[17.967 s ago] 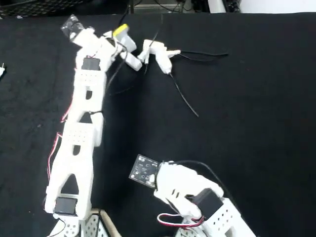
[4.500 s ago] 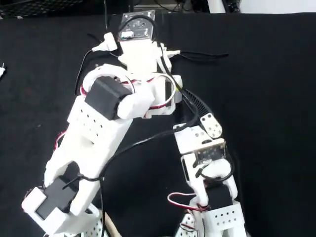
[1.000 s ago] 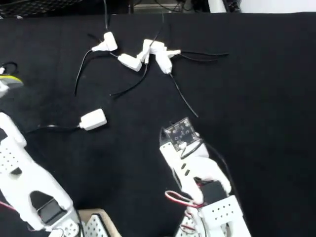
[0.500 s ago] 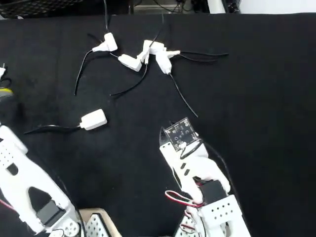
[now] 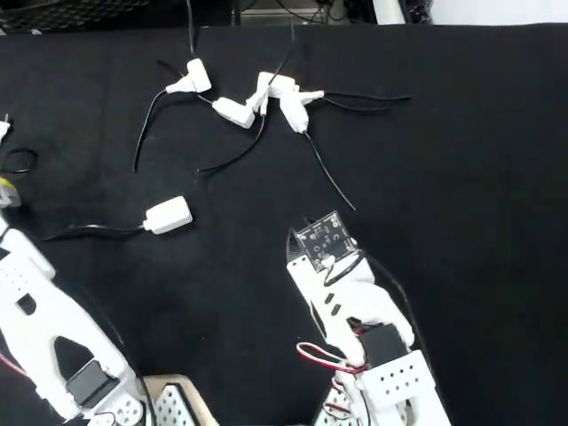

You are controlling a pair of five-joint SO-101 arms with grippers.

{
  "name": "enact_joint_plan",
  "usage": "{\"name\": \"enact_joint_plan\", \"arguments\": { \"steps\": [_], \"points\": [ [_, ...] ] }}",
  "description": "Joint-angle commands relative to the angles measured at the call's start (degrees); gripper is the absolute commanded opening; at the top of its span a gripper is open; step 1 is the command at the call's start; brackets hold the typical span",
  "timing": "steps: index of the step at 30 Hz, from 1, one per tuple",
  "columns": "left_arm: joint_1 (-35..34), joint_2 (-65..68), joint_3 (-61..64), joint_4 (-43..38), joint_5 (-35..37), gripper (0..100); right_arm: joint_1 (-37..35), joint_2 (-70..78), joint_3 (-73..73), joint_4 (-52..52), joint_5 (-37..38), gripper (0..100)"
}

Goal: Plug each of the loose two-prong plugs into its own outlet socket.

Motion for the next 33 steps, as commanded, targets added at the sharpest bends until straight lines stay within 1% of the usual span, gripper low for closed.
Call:
{"name": "enact_joint_plan", "arguments": {
  "steps": [1, 2, 7, 12, 22, 29, 33],
  "points": [
    [-1.4, 3.8, -0.1, 4.0, -4.4, 5, -0.6, 0.2, 0.0, -1.1, 0.2, 8.7],
    [-1.3, 4.0, -0.1, 4.0, -4.7, 3, -0.6, 0.2, 0.0, -1.1, 0.2, 8.7],
    [0.7, 3.8, -0.2, 4.0, -4.6, 3, -0.6, 0.2, 0.0, -1.1, 0.2, 8.6],
    [4.1, 0.0, 0.5, 4.1, -4.6, 3, -0.6, 0.2, 0.0, -1.1, 0.2, 8.6],
    [13.8, -1.7, 0.6, 4.2, -4.3, 3, -0.6, 0.2, 0.0, -1.2, 0.2, 8.6],
    [23.8, -2.6, 0.5, 4.3, -3.9, 3, -0.6, 0.2, 0.0, -1.3, 0.2, 8.6],
    [25.3, -8.8, -0.9, 4.3, -1.2, 3, -0.6, 0.2, 0.0, -1.3, 0.2, 8.6]
  ]
}}
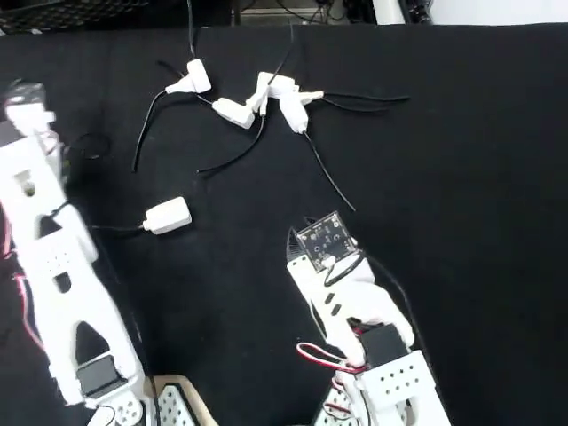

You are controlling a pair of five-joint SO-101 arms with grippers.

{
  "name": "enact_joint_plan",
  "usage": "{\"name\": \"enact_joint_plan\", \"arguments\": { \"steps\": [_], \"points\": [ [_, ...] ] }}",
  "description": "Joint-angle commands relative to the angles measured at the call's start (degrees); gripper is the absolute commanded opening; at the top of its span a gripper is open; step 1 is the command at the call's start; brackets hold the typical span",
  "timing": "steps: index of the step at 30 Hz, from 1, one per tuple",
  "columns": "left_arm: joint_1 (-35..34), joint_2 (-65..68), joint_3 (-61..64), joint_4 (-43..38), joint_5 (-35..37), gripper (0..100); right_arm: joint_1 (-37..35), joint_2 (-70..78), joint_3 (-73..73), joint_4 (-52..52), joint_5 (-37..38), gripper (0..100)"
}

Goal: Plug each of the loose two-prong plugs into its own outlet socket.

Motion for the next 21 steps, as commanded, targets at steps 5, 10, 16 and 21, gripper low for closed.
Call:
{"name": "enact_joint_plan", "arguments": {
  "steps": [5, 10, 16, 21],
  "points": [
    [4.4, -14.4, -1.5, 0.9, 2.0, 3, -0.6, 0.2, 0.0, -1.0, 0.2, 8.6],
    [2.9, -20.6, 0.6, 0.9, 4.7, 3, -0.6, 0.2, 0.0, -1.0, 0.2, 8.6],
    [5.1, -32.2, 12.1, 0.9, 7.1, 3, -0.6, 0.2, 0.0, -1.0, 0.2, 8.6],
    [13.8, -48.1, 35.9, 0.9, 7.1, 3, -0.6, 0.2, 0.0, -1.0, 0.2, 8.6]
  ]
}}
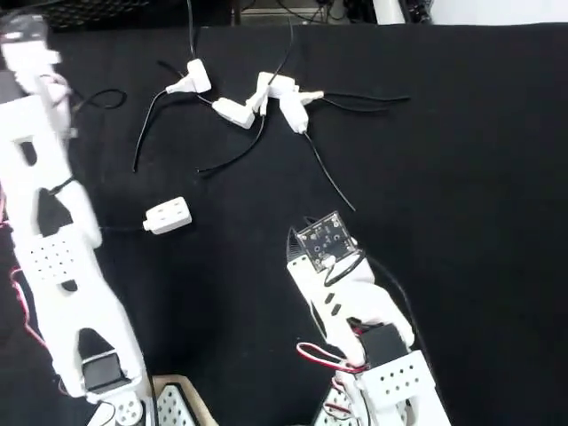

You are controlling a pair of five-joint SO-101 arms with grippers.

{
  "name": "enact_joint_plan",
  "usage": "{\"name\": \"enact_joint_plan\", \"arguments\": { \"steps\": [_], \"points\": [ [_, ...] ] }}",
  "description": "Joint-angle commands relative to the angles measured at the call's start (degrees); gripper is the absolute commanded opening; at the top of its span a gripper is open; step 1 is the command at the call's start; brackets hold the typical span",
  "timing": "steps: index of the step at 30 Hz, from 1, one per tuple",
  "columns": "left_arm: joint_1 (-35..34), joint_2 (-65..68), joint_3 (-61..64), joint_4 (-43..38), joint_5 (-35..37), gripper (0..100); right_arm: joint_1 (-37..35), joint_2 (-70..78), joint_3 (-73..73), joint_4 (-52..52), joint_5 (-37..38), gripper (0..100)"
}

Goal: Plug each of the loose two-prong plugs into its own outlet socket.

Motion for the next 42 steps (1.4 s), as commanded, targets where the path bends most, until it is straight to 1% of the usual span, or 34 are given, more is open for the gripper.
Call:
{"name": "enact_joint_plan", "arguments": {
  "steps": [1, 6, 9, 12, 15, 17, 21, 24, 28, 32, 38, 40, 42],
  "points": [
    [8.7, -19.3, 22.8, 0.3, 0.4, 3, -0.6, 0.2, 0.0, -1.0, 0.2, 8.6],
    [18.2, -40.8, 49.5, -0.3, 0.4, 3, -0.6, 0.2, 0.0, -1.0, 0.2, 8.6],
    [22.8, -52.4, 63.4, -3.4, 0.4, 3, -0.6, 0.2, 0.0, -1.0, 0.2, 8.6],
    [27.3, -62.5, 74.2, -5.2, 0.4, 3, -0.6, 0.2, 0.0, -1.0, 0.2, 8.6],
    [32.9, -71.5, 81.3, -4.2, 0.4, 3, -0.6, 0.2, 0.0, -1.0, 0.2, 8.7],
    [37.1, -76.4, 84.0, -3.2, 0.9, 3, -0.6, 0.1, 0.0, -1.0, 0.2, 8.7],
    [45.6, -84.5, 85.3, -3.6, 6.2, 3, -0.4, -0.1, 0.0, -1.0, 0.2, 8.7],
    [50.5, -86.9, 86.2, -6.8, 9.5, 3, -0.3, -0.2, 0.0, -1.0, 0.2, 8.6],
    [51.0, -86.9, 88.8, -8.3, 12.7, 3, 1.4, -0.3, 0.0, -1.0, 0.2, 8.6],
    [51.1, -86.9, 93.1, -5.4, 12.7, 3, 2.7, -0.4, 0.0, -1.1, 0.1, 8.6],
    [51.0, -87.5, 95.9, -5.5, 12.5, 3, 2.7, -0.4, 0.0, -1.1, 0.1, 8.8],
    [51.0, -87.5, 95.9, -5.4, 12.5, 7, 2.6, -0.4, 0.0, -1.1, 0.1, 8.8],
    [51.0, -87.6, 96.0, -5.0, 12.7, 16, 2.5, -0.4, 0.0, -1.1, 0.1, 8.8]
  ]
}}
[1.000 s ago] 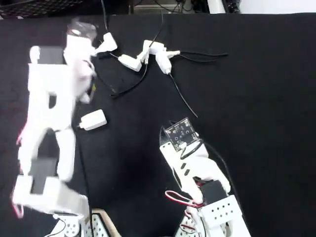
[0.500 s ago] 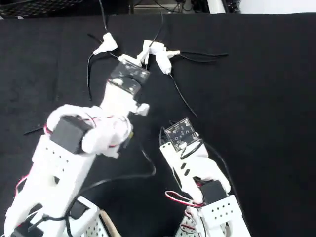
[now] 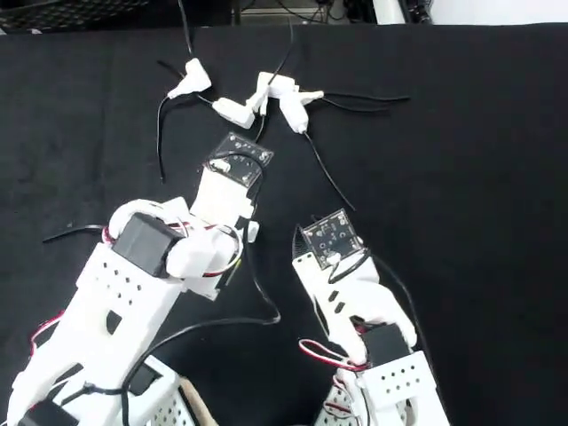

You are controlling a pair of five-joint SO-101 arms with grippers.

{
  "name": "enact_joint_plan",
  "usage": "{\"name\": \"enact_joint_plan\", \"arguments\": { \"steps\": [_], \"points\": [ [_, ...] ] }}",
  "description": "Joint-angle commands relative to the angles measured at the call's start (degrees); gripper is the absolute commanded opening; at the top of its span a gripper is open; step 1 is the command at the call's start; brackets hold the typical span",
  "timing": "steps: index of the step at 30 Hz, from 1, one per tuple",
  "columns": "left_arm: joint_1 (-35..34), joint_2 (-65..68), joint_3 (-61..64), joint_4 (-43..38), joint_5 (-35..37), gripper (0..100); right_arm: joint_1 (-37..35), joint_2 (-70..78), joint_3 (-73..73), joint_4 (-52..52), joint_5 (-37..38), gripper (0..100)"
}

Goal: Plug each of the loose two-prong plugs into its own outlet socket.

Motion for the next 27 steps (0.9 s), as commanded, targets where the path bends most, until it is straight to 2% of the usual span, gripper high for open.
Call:
{"name": "enact_joint_plan", "arguments": {
  "steps": [1, 6, 10, 12, 14, 18, 21, 27],
  "points": [
    [0.0, -1.5, -0.1, 0.5, 0.8, 22, 0.3, -0.4, 0.0, -1.1, 0.1, 8.8],
    [0.0, -1.5, -0.6, 2.3, 0.7, 49, 0.3, -0.4, 0.0, -1.1, 0.1, 8.8],
    [-0.4, -1.5, -0.8, 2.1, 0.5, 59, 0.3, -0.4, 0.0, -1.1, 0.1, 8.8],
    [-3.8, -1.5, -0.9, 2.1, 0.5, 61, 0.2, -0.4, 0.0, -1.2, 0.1, 8.8],
    [-10.2, -1.5, -0.9, 1.0, 0.5, 61, 0.2, 0.0, 0.0, -2.7, -0.4, 8.9],
    [-28.9, -1.1, -0.6, -4.0, 0.4, 61, 0.0, 0.0, -0.3, -6.6, -6.2, 8.9],
    [-41.5, -0.8, 0.9, -9.1, 0.4, 61, -4.0, 0.1, -0.5, -8.0, -6.5, 8.9],
    [-56.9, -0.8, 11.3, -19.3, 0.4, 61, -13.3, 0.3, -2.2, -7.8, -6.7, 8.9]
  ]
}}
